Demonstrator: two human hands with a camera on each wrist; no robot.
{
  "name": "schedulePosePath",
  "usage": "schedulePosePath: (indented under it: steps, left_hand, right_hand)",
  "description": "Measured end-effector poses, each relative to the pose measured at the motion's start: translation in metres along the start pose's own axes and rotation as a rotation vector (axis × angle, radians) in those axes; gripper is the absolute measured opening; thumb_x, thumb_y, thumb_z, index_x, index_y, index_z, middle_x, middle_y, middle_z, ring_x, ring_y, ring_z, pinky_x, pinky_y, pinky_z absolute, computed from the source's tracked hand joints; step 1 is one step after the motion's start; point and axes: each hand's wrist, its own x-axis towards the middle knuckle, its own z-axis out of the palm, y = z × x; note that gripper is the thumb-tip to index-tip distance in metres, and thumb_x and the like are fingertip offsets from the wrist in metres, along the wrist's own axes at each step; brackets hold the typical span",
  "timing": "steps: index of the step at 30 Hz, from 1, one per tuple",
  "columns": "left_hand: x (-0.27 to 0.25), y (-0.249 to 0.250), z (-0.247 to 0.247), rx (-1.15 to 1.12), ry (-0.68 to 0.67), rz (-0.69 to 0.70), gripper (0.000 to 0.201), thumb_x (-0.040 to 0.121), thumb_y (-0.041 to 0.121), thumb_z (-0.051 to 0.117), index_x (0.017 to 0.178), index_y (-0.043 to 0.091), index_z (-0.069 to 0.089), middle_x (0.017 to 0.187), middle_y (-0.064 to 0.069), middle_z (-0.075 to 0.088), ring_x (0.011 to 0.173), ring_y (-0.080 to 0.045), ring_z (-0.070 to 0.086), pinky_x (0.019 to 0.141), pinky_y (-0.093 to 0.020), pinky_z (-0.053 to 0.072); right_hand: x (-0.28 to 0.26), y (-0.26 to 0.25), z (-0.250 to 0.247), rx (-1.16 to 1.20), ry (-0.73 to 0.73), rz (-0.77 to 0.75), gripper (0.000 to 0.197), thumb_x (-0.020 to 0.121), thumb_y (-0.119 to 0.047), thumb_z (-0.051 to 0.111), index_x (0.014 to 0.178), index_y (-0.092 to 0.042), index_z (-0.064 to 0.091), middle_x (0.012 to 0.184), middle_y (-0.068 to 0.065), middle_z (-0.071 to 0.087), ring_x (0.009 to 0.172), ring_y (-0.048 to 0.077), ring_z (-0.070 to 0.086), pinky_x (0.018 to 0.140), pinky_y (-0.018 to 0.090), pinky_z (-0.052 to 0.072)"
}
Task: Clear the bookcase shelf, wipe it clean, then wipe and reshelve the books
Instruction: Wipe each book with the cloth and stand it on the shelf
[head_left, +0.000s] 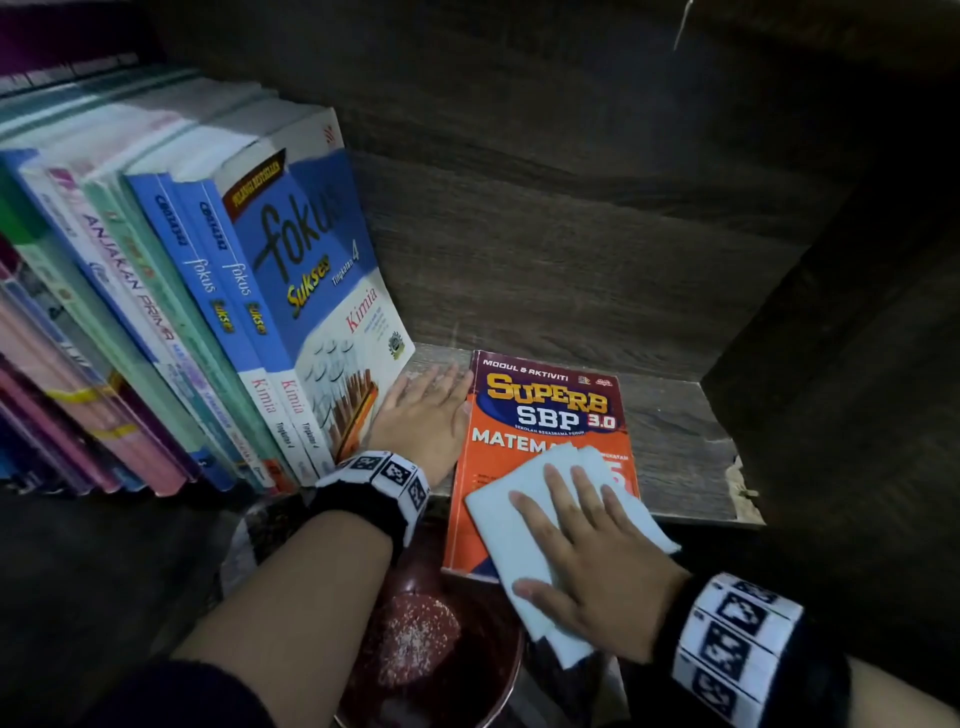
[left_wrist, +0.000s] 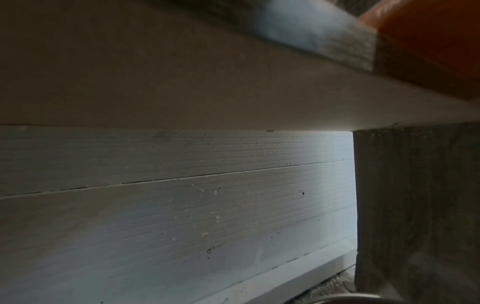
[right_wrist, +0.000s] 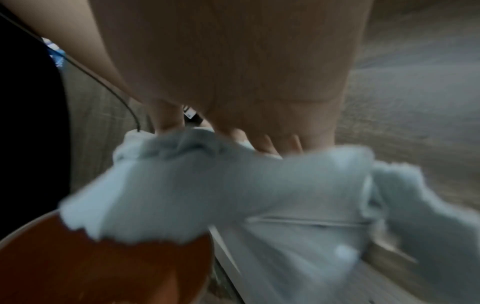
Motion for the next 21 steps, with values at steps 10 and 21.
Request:
schedulePosePath:
  steps: [10, 21]
  left_hand:
    - [0.0, 0.0, -0.002, -0.026, -0.012, 0.005, 0.053, 0.103, 0.041, 0.006, 0.155, 0.029, 0.0, 0.162, 0.013, 0.001, 0.148, -0.005, -0.004, 0.12, -0.034, -0.005]
    - [0.002, -0.001, 0.003, -0.021, 0.008, -0.011, 0.053, 0.103, 0.042, 0.006, 0.155, 0.031, 0.004, 0.162, 0.014, 0.005, 0.148, -0.005, 0.0, 0.121, -0.034, -0.002]
  right_hand:
    - [0.023, 0.06, -0.032, 0.062, -0.267, 0.205, 0.096, 0.074, -0.081, -0.005, 0.15, -0.024, -0.021, 0.156, 0.02, -0.017, 0.145, 0.037, -0.013, 0.119, 0.049, -0.002]
    - [0.075, 0.033, -0.034, 0.073, -0.111, 0.205, 0.085, 0.085, -0.075, 0.002, 0.15, -0.025, -0.019, 0.155, 0.018, -0.023, 0.146, 0.034, -0.016, 0.12, 0.049, 0.0]
